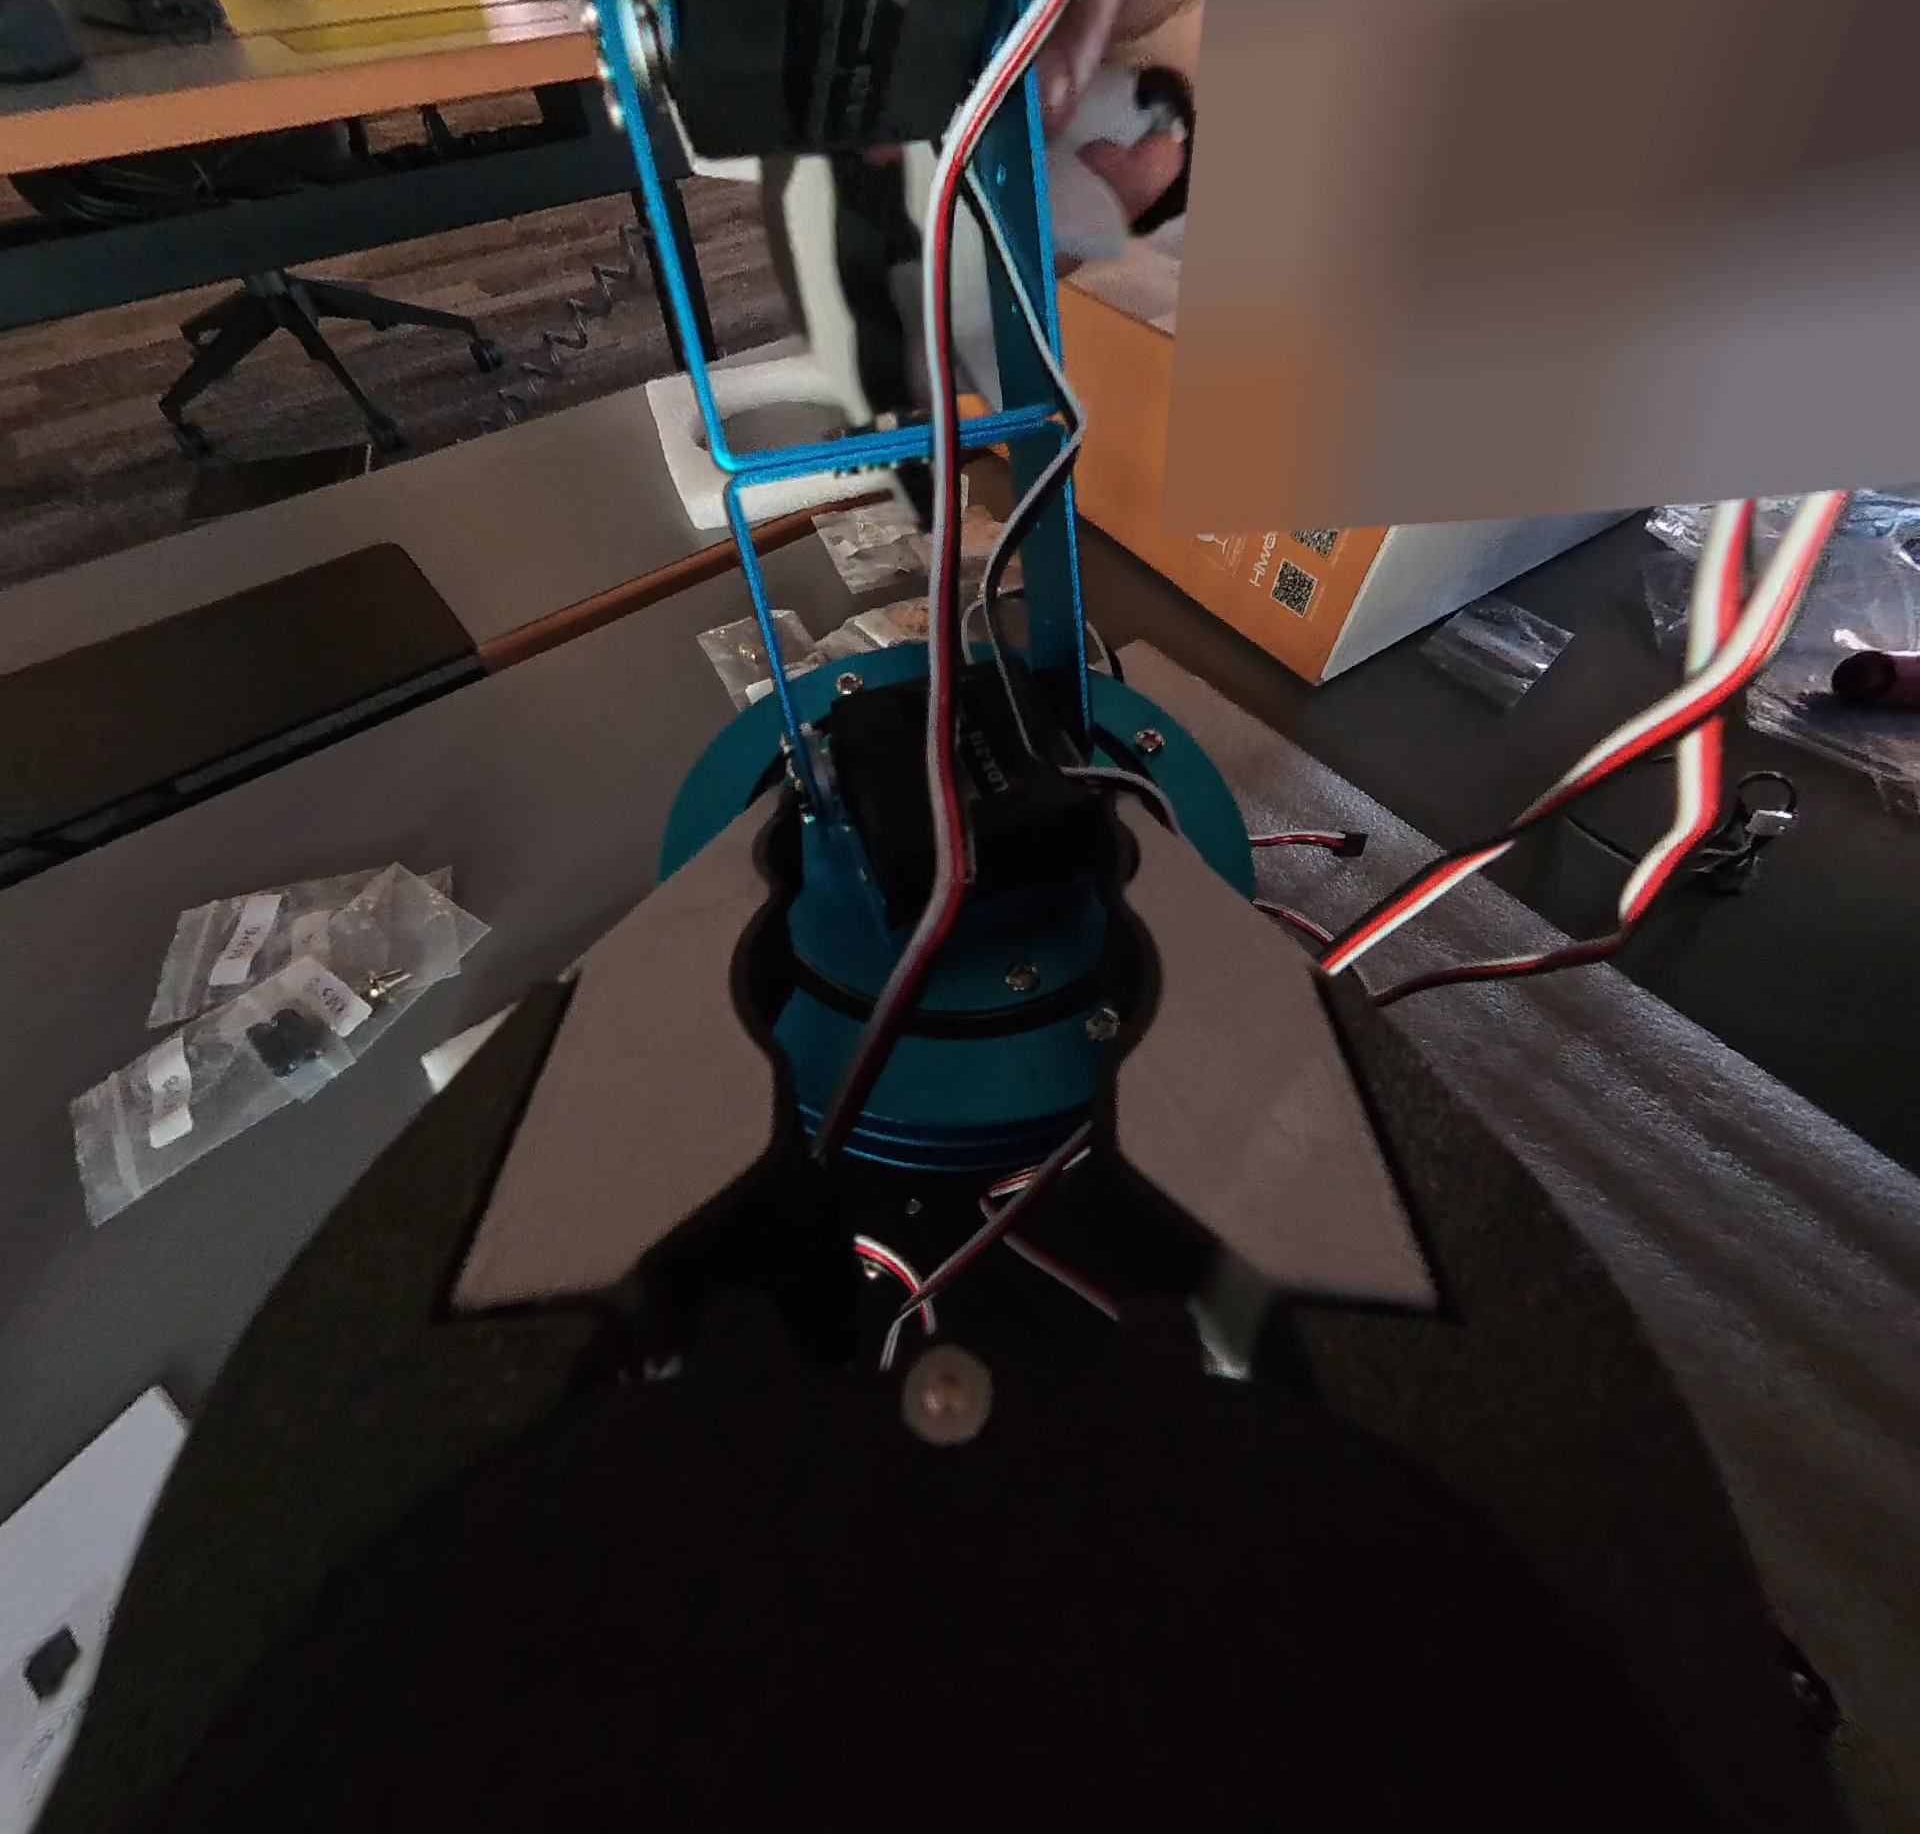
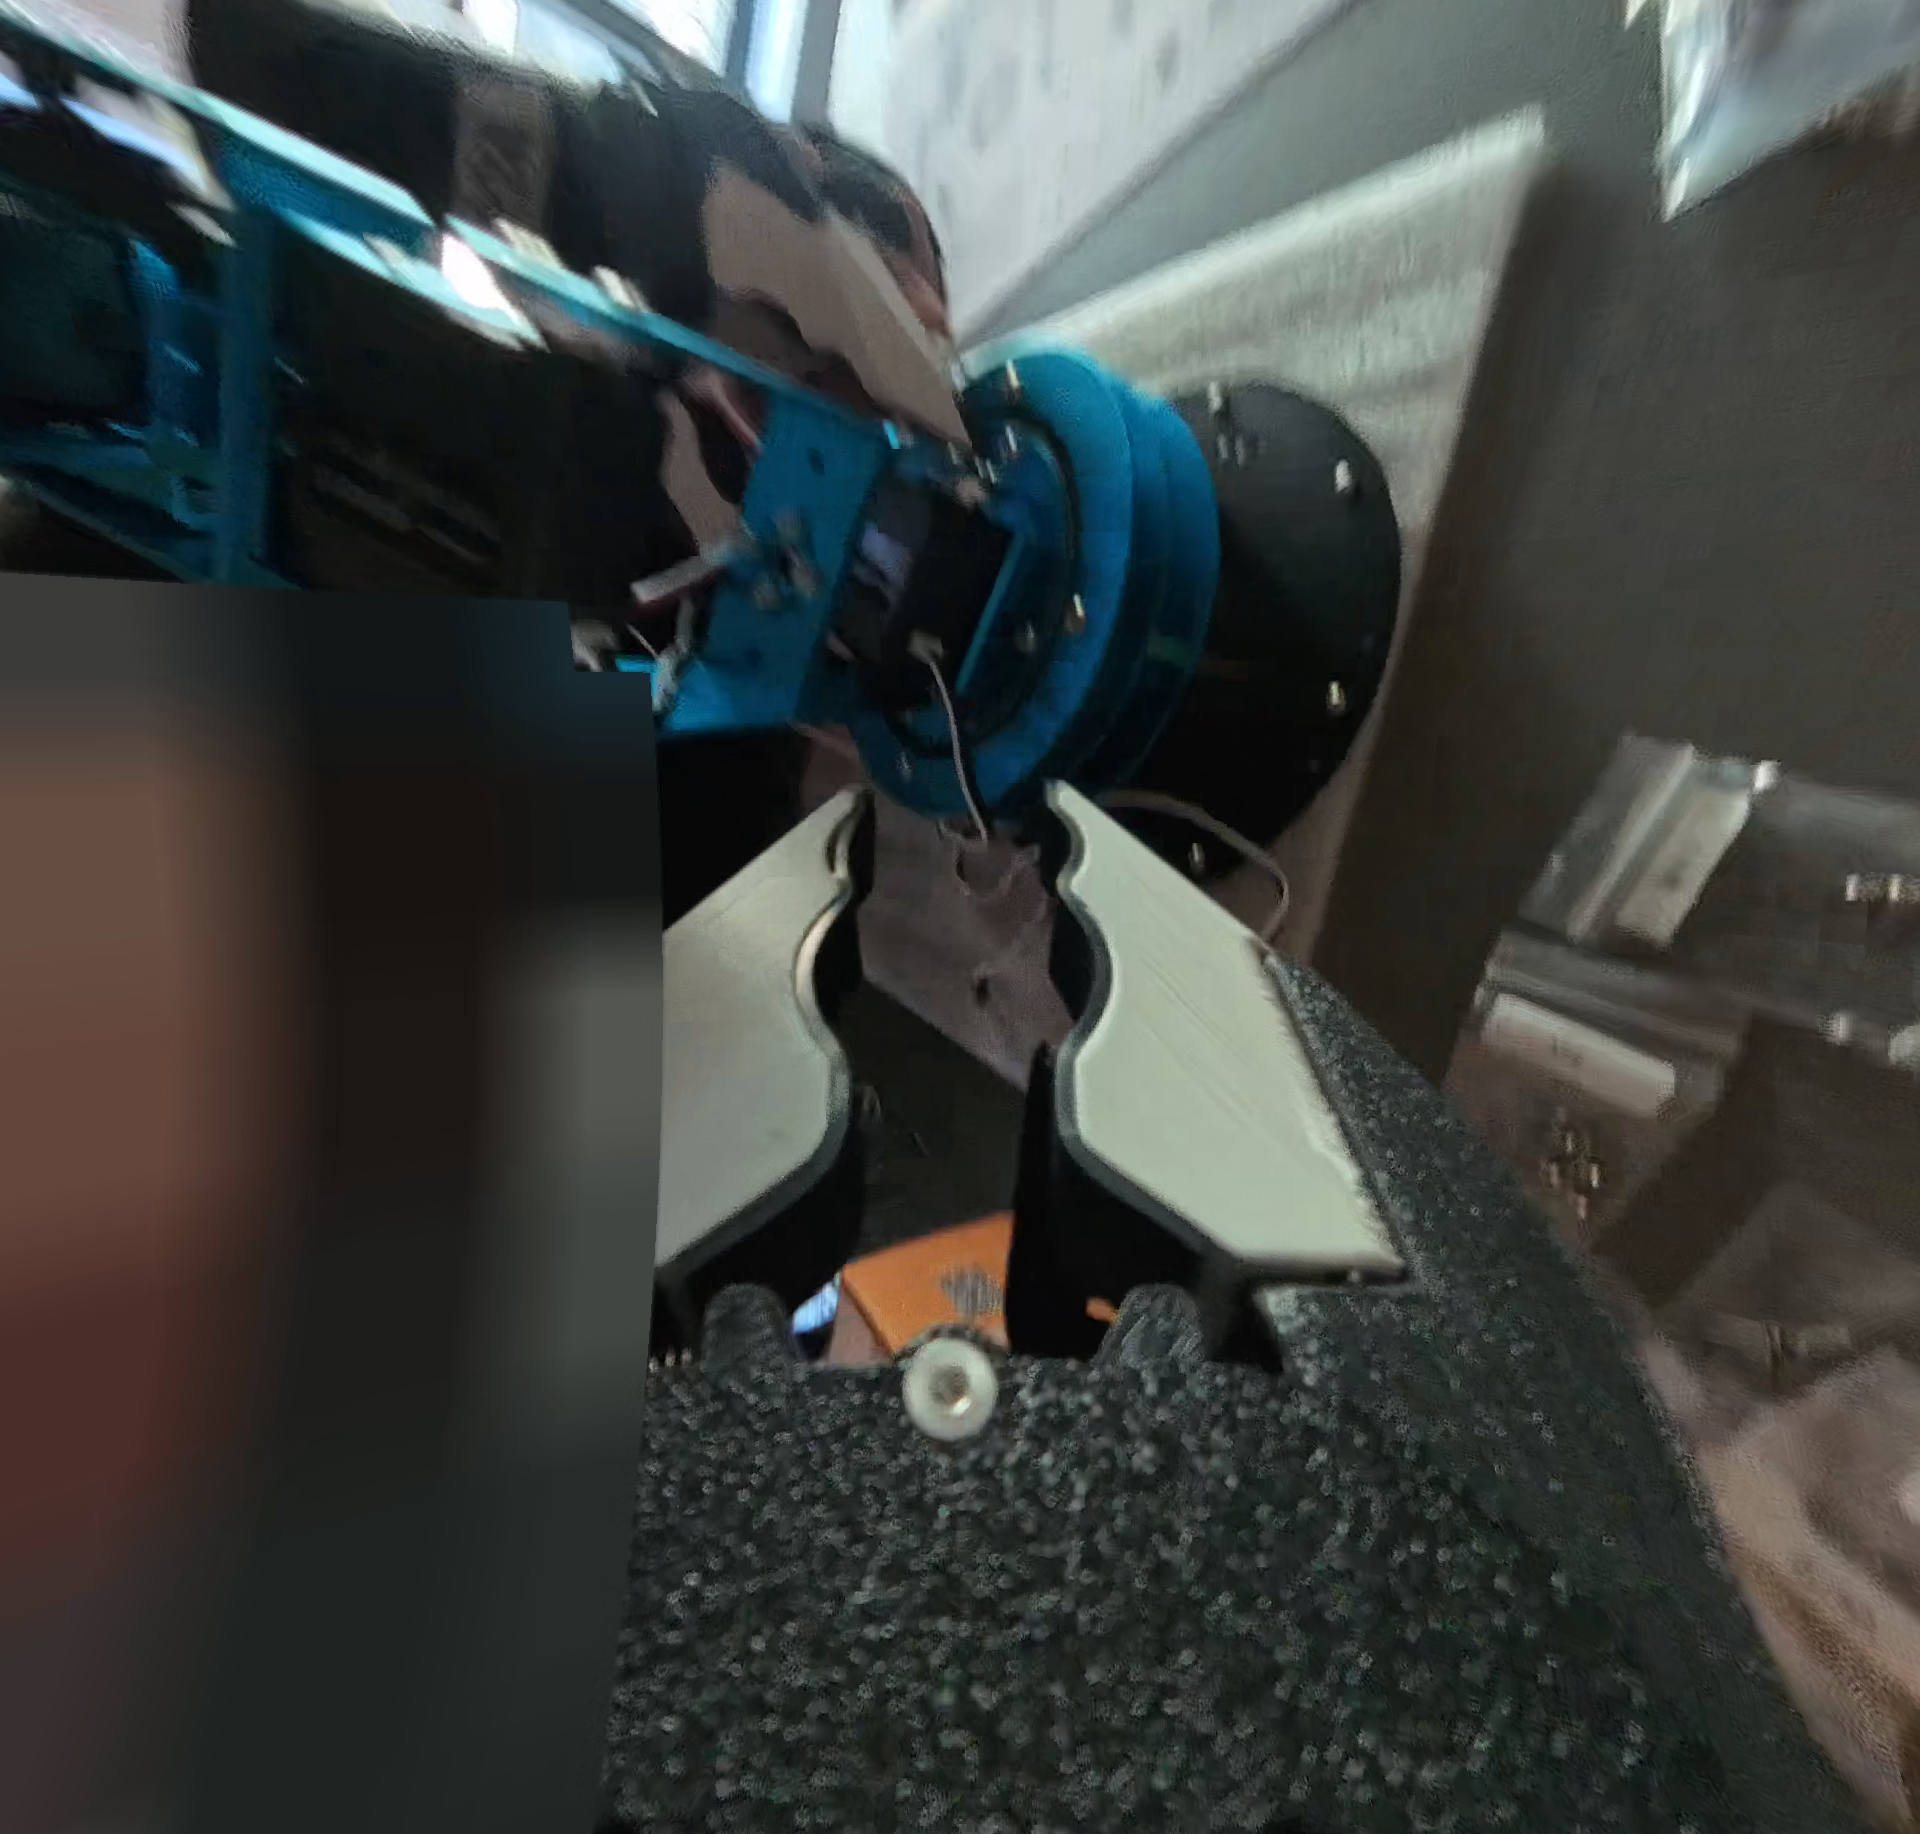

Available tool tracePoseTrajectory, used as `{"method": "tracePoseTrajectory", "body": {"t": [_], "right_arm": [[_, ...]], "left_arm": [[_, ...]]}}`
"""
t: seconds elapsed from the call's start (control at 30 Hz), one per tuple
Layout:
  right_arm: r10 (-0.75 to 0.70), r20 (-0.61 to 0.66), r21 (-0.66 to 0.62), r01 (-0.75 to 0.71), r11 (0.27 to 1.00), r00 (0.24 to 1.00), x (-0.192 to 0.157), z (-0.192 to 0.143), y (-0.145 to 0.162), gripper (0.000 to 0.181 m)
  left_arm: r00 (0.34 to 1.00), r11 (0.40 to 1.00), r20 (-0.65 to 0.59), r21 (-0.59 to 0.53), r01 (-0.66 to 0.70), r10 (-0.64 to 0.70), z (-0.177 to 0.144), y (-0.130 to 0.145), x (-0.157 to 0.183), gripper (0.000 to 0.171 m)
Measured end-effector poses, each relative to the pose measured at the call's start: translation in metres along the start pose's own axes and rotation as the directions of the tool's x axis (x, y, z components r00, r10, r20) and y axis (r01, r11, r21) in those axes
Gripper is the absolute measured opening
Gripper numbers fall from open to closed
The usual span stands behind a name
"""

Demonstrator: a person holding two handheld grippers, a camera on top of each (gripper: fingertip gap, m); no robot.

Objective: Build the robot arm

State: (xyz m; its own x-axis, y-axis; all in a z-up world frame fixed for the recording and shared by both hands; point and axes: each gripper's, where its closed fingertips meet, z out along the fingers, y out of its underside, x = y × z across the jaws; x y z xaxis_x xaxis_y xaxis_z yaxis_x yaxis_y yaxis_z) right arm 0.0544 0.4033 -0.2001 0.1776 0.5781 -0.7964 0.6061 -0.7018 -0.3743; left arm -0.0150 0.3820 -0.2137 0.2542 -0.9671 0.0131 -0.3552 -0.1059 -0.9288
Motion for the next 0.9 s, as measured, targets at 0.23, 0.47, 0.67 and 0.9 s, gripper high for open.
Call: {"method": "tracePoseTrajectory", "body": {"t": [0.23, 0.47, 0.67, 0.9], "right_arm": [[0.126, -0.148, -0.103, -0.142, 0.985, 0.981, -0.011, 0.024, 0.027, 0.034], [0.172, -0.390, 0.046, -0.168, 0.985, 0.905, 0.015, 0.037, 0.027, 0.023], [0.076, -0.641, 0.099, -0.016, 0.995, 0.764, 0.024, 0.023, 0.031, 0.001], [-0.045, -0.846, 0.134, 0.293, 0.947, 0.532, 0.018, -0.001, 0.001, 0.001]], "left_arm": [[0.999, 0.993, 0.022, 0.105, 0.047, -0.050, -0.037, -0.020, -0.006, 0.060], [0.983, 0.976, -0.106, 0.145, 0.163, -0.148, -0.072, -0.021, -0.001, 0.055], [0.983, 0.985, -0.136, 0.099, 0.140, -0.126, -0.077, -0.020, -0.005, 0.037], [0.909, 0.971, -0.342, -0.046, 0.235, -0.236, -0.042, -0.027, -0.013, 0.021]]}}
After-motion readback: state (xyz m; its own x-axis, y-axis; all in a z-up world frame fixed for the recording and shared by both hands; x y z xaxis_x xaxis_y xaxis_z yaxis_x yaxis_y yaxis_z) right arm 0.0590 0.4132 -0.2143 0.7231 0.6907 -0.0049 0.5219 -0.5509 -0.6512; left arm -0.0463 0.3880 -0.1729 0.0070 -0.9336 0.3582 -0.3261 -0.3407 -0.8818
